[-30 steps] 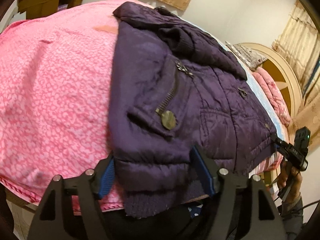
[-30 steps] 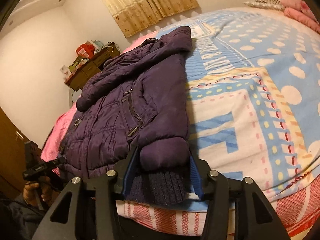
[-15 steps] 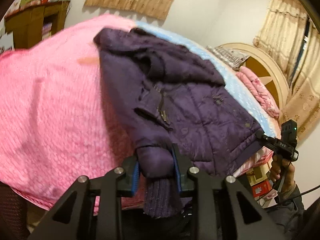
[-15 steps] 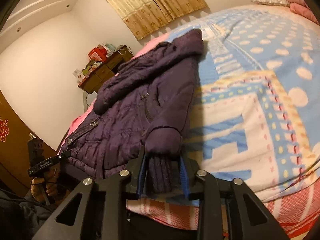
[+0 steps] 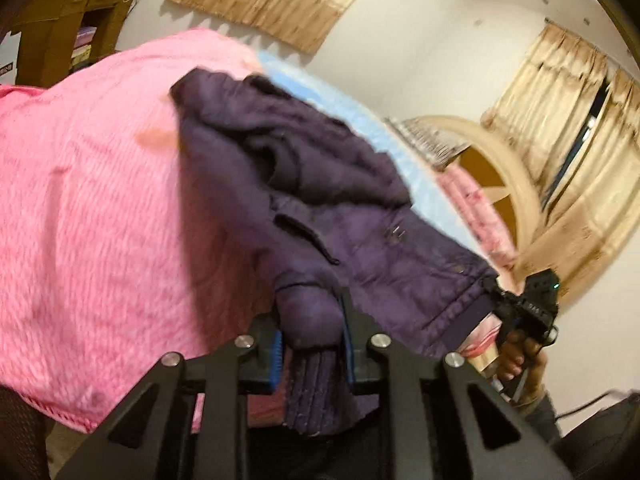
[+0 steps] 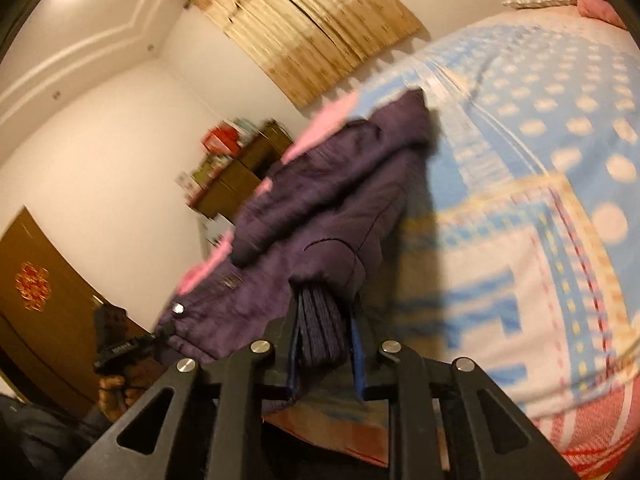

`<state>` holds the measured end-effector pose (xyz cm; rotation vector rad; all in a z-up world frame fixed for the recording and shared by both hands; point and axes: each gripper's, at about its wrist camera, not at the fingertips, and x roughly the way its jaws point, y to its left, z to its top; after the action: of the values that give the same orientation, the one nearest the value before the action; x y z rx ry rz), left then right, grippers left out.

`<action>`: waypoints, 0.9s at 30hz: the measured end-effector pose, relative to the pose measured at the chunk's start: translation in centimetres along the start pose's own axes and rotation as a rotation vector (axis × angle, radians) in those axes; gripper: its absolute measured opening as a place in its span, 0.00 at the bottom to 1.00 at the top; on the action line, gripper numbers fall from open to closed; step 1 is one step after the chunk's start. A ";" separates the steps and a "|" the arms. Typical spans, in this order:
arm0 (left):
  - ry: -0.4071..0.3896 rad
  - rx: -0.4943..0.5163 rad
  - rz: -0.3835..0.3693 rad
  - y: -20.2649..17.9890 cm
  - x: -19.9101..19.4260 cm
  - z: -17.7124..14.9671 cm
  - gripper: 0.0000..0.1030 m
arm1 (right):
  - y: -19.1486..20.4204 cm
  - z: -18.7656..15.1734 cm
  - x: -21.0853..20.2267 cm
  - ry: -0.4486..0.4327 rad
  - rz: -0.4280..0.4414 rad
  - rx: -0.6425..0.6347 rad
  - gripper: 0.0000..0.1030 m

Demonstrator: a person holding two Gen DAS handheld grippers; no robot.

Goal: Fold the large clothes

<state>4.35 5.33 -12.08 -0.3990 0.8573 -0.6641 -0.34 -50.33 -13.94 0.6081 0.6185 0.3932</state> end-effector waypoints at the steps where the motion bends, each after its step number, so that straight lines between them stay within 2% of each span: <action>1: -0.007 -0.015 -0.020 0.0 -0.1 0.6 0.22 | 0.5 0.9 0.1 -0.006 0.013 0.003 0.19; 6: -0.058 -0.078 -0.108 0.1 -0.7 4.3 0.21 | 1.7 5.0 0.6 -0.054 0.061 0.054 0.17; 12: -0.109 -0.012 -0.134 -0.8 -1.2 8.4 0.21 | 3.1 10.3 1.0 -0.093 0.069 0.040 0.16; 18: -0.140 -0.029 -0.179 -0.1 0.4 12.5 0.21 | 4.2 14.9 2.3 -0.119 0.068 0.030 0.16; 22: -0.146 -0.104 -0.200 1.4 1.9 15.1 0.21 | 4.0 18.9 4.9 -0.127 0.059 0.065 0.16; 27: -0.120 -0.229 -0.176 4.6 5.5 18.9 0.21 | 3.2 23.0 9.5 -0.117 0.008 0.094 0.15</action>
<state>23.77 6.16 -6.40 -0.7202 0.7923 -0.6985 20.98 -52.48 -0.91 0.7188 0.5246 0.3348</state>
